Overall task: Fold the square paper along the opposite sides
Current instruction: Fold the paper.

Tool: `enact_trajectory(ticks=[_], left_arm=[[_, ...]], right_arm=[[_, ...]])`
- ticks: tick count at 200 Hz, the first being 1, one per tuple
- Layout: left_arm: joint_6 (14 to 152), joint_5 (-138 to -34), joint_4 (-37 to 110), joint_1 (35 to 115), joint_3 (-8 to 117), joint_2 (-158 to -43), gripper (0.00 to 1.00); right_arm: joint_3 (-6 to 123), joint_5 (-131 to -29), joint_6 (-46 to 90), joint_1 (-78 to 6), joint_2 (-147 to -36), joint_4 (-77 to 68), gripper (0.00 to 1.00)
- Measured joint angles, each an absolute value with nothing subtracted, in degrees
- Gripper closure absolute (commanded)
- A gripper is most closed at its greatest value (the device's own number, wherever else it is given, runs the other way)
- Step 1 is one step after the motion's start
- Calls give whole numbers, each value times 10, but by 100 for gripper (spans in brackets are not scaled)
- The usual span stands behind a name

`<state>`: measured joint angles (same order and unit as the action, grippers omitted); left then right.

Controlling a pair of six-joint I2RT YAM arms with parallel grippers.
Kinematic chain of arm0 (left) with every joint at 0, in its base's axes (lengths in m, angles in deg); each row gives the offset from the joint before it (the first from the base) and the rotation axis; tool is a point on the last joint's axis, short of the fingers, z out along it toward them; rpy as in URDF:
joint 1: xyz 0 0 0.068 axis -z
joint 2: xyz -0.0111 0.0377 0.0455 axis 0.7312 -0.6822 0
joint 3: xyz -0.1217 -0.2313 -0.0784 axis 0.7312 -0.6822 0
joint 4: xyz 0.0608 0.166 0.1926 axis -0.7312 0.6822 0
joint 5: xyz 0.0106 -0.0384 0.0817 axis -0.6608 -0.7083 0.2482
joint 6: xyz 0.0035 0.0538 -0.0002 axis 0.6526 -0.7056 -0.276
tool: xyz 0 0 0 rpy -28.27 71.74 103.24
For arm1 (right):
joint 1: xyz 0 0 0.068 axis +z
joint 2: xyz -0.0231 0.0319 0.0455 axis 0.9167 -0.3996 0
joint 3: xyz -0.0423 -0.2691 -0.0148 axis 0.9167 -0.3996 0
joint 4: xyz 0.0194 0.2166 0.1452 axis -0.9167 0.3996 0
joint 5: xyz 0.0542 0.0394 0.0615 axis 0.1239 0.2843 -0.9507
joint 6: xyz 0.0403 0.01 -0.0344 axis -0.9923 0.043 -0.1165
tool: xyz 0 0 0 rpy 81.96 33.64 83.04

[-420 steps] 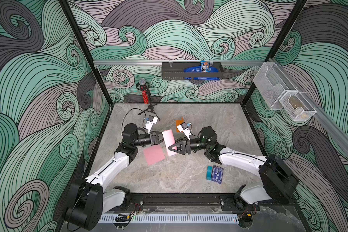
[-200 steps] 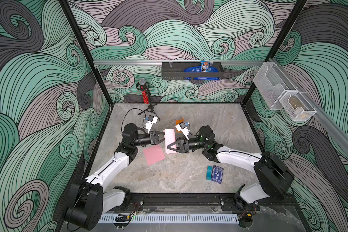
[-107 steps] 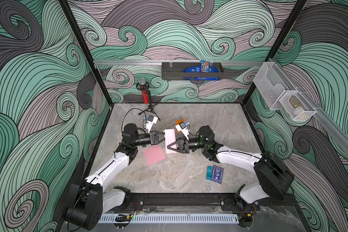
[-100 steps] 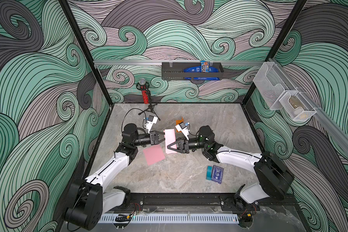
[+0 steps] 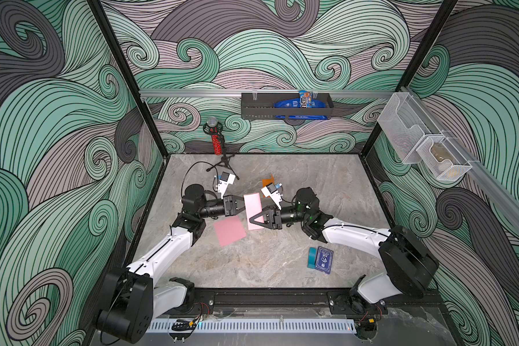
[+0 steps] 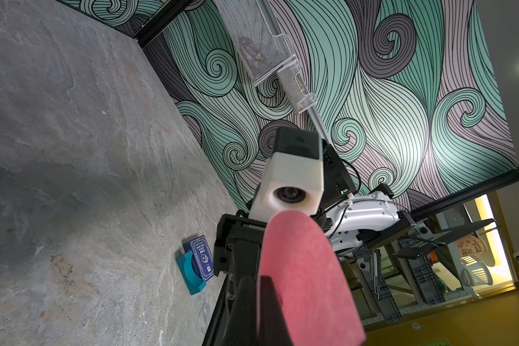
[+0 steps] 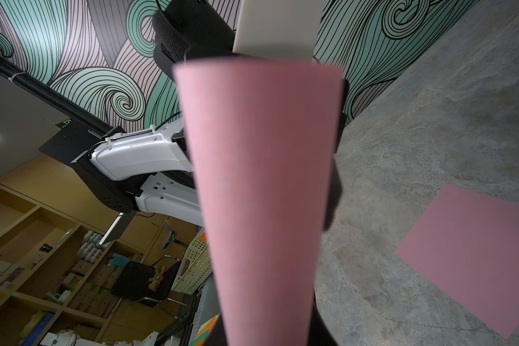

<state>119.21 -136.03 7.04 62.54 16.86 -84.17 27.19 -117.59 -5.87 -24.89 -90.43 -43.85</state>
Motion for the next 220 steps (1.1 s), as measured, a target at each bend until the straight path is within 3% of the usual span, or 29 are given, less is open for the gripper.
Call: enact_trajectory(ticks=[59,89,116,125,131,158,207,220], left_arm=[[1192,-1360,70,625,169,-842,100],[1191,-1359,73,625,170,-842,100],[1153,-1341,141,618,201,-838,69],[1136,-1326,174,608,216,-833,49],[1128,-1316,186,600,223,-827,42],[1113,-1293,220,573,230,-791,35],[1145,-1309,159,574,161,-737,7],[1166,-1316,123,580,126,-728,5]], right_arm=[[273,-1175,-54,-249,-904,-432,94],[280,-1174,-51,-249,-904,-424,95],[281,-1173,-48,-250,-904,-423,95],[281,-1173,-48,-250,-904,-420,95],[281,-1173,-48,-251,-904,-419,95],[281,-1174,-46,-256,-902,-413,94],[280,-1176,-52,-268,-888,-425,94],[280,-1177,-56,-270,-885,-434,94]])
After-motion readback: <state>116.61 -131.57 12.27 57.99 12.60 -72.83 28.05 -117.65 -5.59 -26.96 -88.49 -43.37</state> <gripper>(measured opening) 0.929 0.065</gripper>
